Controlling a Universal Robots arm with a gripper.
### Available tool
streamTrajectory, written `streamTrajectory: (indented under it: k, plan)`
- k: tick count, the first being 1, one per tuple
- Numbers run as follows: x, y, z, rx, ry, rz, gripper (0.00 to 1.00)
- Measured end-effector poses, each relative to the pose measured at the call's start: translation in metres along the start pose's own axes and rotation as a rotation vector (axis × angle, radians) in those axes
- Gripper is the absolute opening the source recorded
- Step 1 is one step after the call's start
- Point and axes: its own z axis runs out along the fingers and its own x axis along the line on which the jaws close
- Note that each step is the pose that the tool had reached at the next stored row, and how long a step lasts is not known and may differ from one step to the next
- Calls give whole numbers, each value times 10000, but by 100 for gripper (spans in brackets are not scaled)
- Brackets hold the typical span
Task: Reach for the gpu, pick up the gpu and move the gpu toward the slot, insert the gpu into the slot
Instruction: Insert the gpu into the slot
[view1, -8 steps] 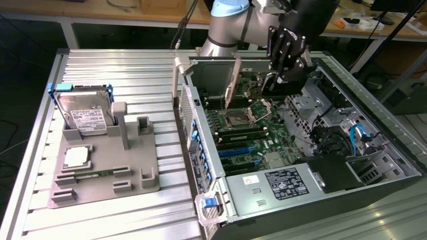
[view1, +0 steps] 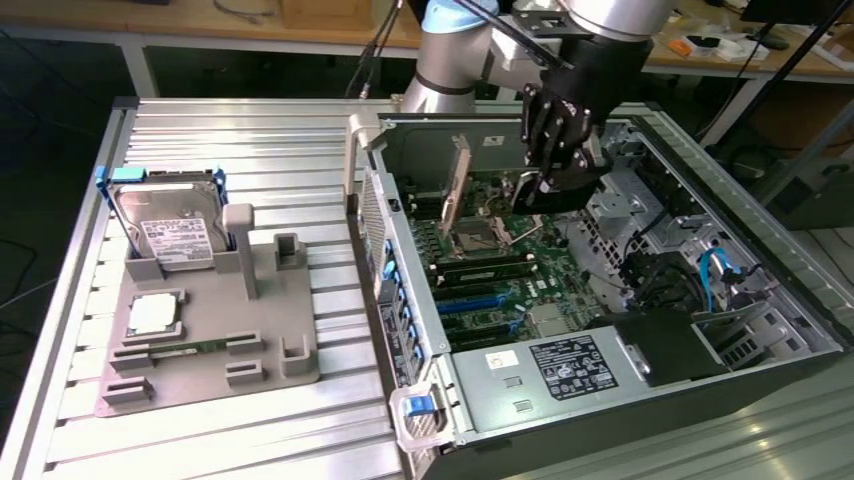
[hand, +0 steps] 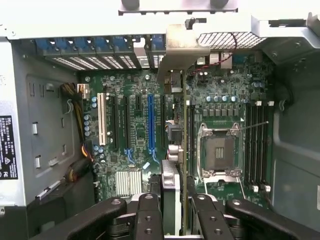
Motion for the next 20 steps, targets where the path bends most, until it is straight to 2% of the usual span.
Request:
streamTrajectory:
  k: [11, 20]
  plan:
    - [52, 40, 160, 0, 0, 0, 28]
    - [62, 81, 353, -3, 0, -8, 28]
